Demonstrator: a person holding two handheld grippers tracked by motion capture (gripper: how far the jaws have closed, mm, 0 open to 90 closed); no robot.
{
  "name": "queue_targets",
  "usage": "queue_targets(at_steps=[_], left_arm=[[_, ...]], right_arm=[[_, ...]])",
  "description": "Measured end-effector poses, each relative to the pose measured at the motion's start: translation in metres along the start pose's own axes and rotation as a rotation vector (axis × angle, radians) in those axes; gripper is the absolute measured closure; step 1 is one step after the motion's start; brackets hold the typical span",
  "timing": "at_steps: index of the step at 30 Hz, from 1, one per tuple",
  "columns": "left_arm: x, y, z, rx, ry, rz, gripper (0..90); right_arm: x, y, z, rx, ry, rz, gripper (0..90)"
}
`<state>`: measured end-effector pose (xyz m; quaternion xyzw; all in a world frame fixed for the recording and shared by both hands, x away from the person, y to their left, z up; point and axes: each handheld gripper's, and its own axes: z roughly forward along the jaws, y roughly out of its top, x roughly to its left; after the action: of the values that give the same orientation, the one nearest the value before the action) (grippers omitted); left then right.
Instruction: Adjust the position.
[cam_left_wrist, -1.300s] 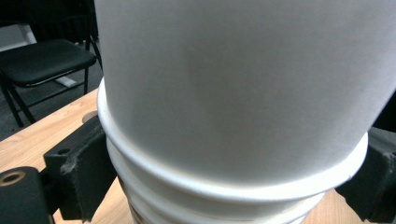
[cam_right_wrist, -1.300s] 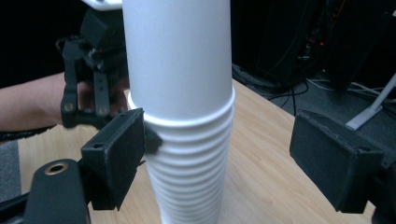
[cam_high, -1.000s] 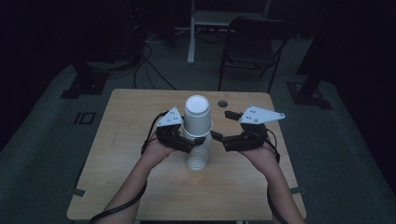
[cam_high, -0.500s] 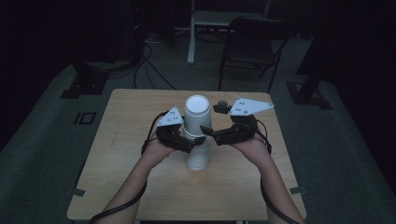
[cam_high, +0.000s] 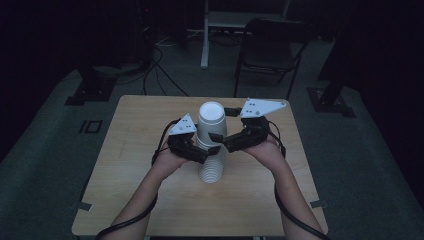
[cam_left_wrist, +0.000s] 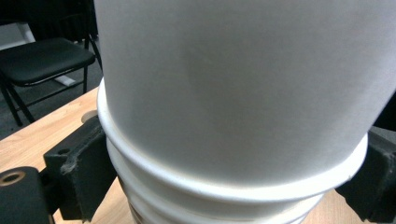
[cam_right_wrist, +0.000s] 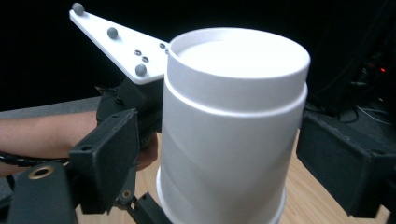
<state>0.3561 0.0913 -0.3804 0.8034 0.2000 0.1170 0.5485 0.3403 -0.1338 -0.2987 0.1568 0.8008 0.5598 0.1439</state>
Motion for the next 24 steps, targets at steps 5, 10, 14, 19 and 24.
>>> queue_targets(at_steps=[5,10,14,19,24], left_arm=[[0.000,-0.001,0.000,-0.006,0.001,-0.002,6.4],[-0.001,-0.001,0.000,-0.006,0.001,-0.003,6.5],[0.000,-0.001,0.000,-0.006,-0.001,-0.002,6.5],[0.000,-0.001,0.000,-0.007,-0.001,-0.003,6.4],[0.000,-0.001,0.001,-0.006,-0.001,-0.002,6.4]], right_arm=[[-0.003,0.003,0.005,0.000,0.006,-0.002,13.9],[-0.009,0.004,0.010,0.004,0.006,0.014,14.6],[-0.009,0.005,0.014,0.012,0.014,0.007,16.7],[-0.008,0.006,0.016,0.011,0.005,0.006,18.5],[-0.005,0.008,0.015,0.020,-0.014,0.000,19.7]])
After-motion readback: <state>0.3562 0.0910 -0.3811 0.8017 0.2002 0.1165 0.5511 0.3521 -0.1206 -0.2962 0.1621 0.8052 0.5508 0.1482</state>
